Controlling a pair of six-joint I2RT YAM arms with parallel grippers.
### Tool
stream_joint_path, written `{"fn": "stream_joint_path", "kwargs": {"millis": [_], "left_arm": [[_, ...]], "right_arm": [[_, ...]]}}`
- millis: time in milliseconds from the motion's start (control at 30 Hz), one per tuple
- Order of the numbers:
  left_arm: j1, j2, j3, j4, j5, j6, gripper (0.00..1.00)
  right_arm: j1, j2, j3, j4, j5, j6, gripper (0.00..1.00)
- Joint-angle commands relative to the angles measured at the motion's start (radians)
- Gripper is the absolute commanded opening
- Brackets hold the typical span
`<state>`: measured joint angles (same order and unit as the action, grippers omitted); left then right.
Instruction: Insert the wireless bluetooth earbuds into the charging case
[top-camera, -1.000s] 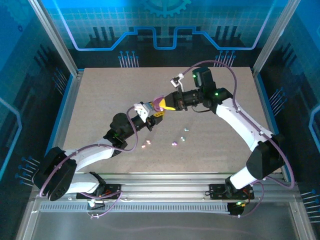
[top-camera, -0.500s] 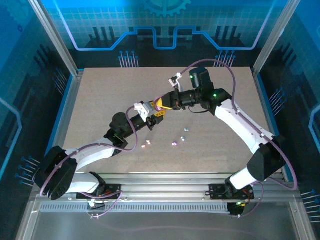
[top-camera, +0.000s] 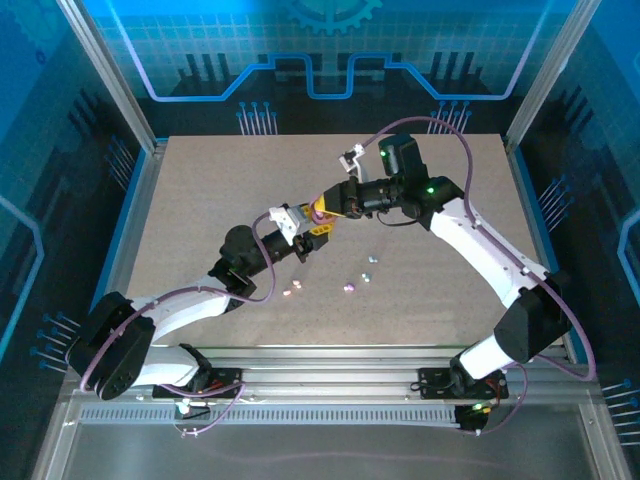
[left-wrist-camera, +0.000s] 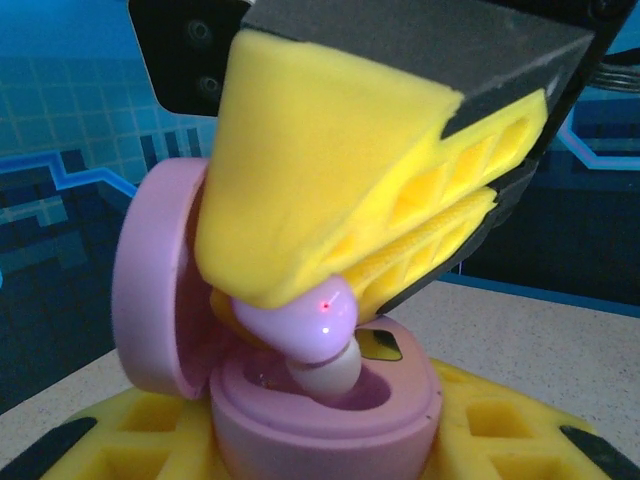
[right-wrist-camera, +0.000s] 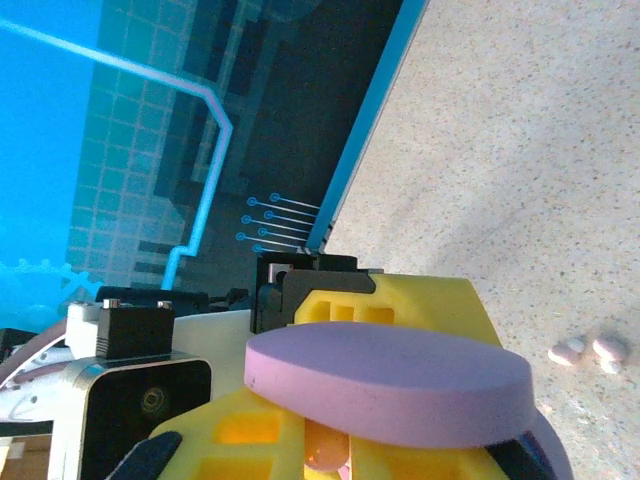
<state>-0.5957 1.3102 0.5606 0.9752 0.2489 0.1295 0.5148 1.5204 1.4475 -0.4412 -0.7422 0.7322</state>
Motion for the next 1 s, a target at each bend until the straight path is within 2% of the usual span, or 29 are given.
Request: {"fn": "stream_joint_path", "kwargs": {"millis": [0, 433, 700, 967], "left_arm": [[-0.006, 0.006, 0.035, 0.077, -0.004, -0.024, 0.32], [-0.006, 0.012, 0.036, 0.089, -0.019, -0.027, 0.32], [-0.006, 0.012, 0.038, 0.094, -0.024, -0.022, 0.32], [-0.006, 0.011, 0.041, 0.094, -0.028, -0.019, 0.32]], "right_arm": [[0.019, 0.012, 0.047, -0.109, 0.023, -0.072, 0.16], [0.047, 0.036, 0.073, -0.139, 0.019, -0.078, 0.17], [0.048, 0.048, 0.085, -0.188, 0.068, -0.088, 0.18], [0.048, 0.052, 0.104, -0.231, 0.092, -0.099, 0.23]]}}
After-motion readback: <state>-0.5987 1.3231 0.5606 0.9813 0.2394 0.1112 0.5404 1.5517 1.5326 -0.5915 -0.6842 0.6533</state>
